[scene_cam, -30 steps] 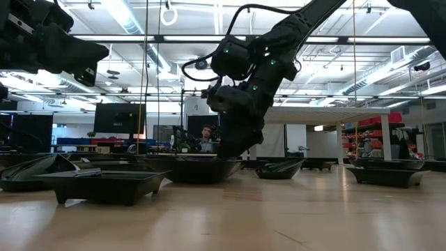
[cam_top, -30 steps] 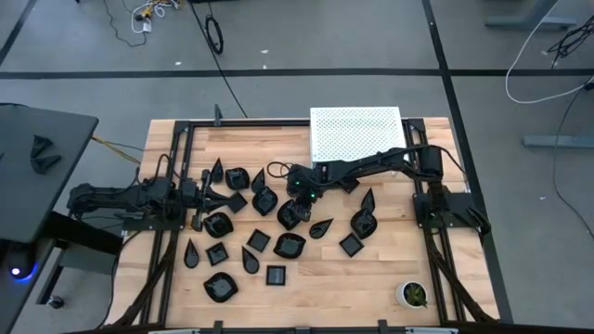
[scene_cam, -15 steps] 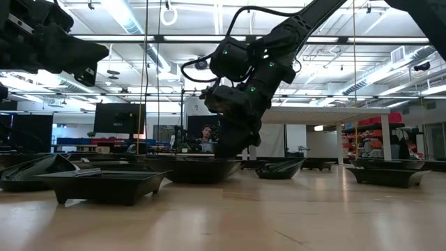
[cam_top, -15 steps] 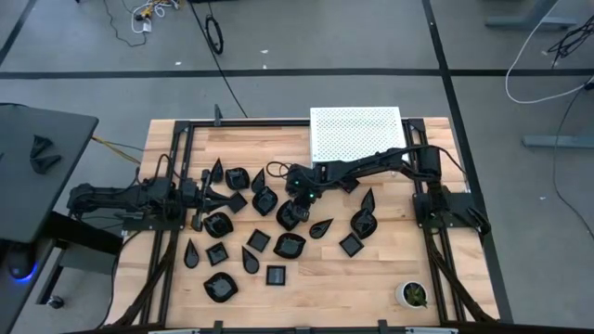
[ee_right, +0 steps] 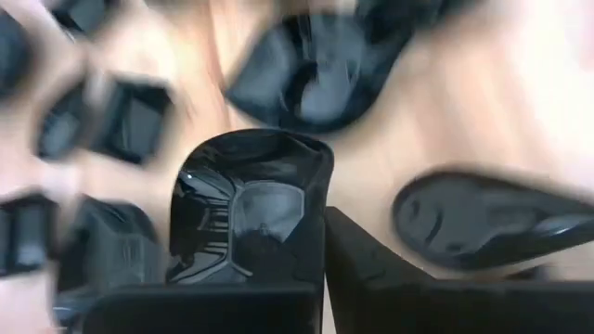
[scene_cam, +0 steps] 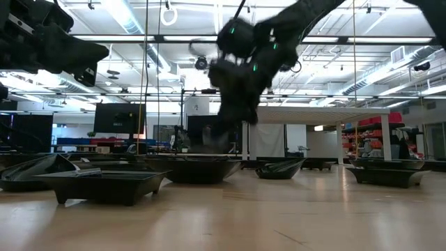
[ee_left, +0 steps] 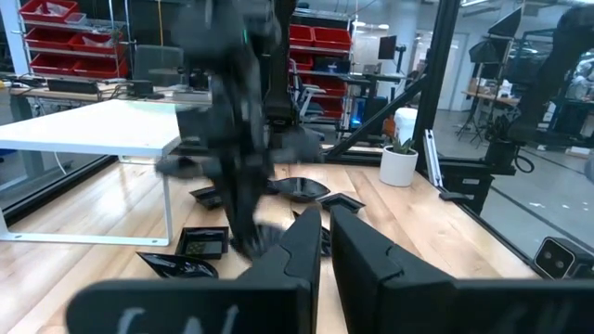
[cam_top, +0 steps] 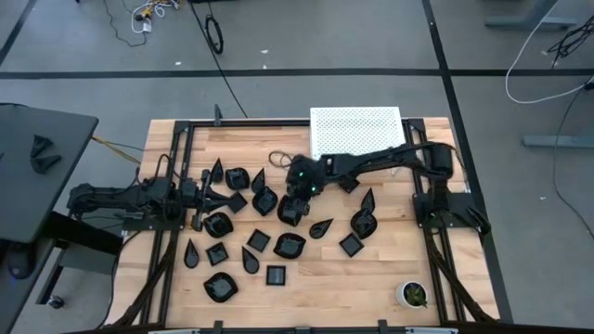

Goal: Pick & Place Mini shaped plates
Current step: Put the black leaf shaped plate on the shelf

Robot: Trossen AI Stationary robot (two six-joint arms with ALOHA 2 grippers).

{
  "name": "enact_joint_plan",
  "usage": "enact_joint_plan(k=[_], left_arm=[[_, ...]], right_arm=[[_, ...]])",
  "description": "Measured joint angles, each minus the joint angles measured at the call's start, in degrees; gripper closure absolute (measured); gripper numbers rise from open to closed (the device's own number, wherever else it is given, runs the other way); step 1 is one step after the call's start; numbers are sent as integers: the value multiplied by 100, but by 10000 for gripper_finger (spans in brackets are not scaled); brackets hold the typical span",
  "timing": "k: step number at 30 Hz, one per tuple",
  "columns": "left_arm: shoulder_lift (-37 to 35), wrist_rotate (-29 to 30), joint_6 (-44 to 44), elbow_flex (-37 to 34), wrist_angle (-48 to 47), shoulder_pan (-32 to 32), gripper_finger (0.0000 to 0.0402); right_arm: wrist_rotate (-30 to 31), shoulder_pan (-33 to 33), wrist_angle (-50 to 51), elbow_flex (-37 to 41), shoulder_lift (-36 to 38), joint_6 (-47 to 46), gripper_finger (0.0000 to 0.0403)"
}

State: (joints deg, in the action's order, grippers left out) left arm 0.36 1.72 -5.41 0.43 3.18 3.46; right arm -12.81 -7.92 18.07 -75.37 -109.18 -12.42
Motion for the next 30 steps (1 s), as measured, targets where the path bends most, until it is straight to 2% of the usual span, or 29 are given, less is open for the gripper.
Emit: enact_joint_plan(k=[5, 9, 15, 18, 23, 26, 30], left_arm=[[0, 0, -9, 1, -1, -2, 369], [0, 0, -118, 0, -4, -2, 369], [0, 0, -149, 0, -7, -1, 369], [0, 0, -149, 0, -7, 0, 369], [0, 1, -143, 0, -7, -2, 369], [0, 4, -142, 0, -4, -2, 369], [0, 37, -140, 0, -4, -1, 369]], right_arm=[[75, -115, 130, 0, 1076, 360, 399], [340, -431, 882, 0, 2060, 738, 399], [361, -1483, 2079, 148, 3286, 1011, 399], [328, -2298, 2431, 394, 3698, 1146, 399], [12, -3768, 2545, 974, 4008, 1467, 399], [-389, -4650, 2513, 1184, 3949, 1644, 399], [-596, -5501, 2480, 1244, 3715, 1659, 399]])
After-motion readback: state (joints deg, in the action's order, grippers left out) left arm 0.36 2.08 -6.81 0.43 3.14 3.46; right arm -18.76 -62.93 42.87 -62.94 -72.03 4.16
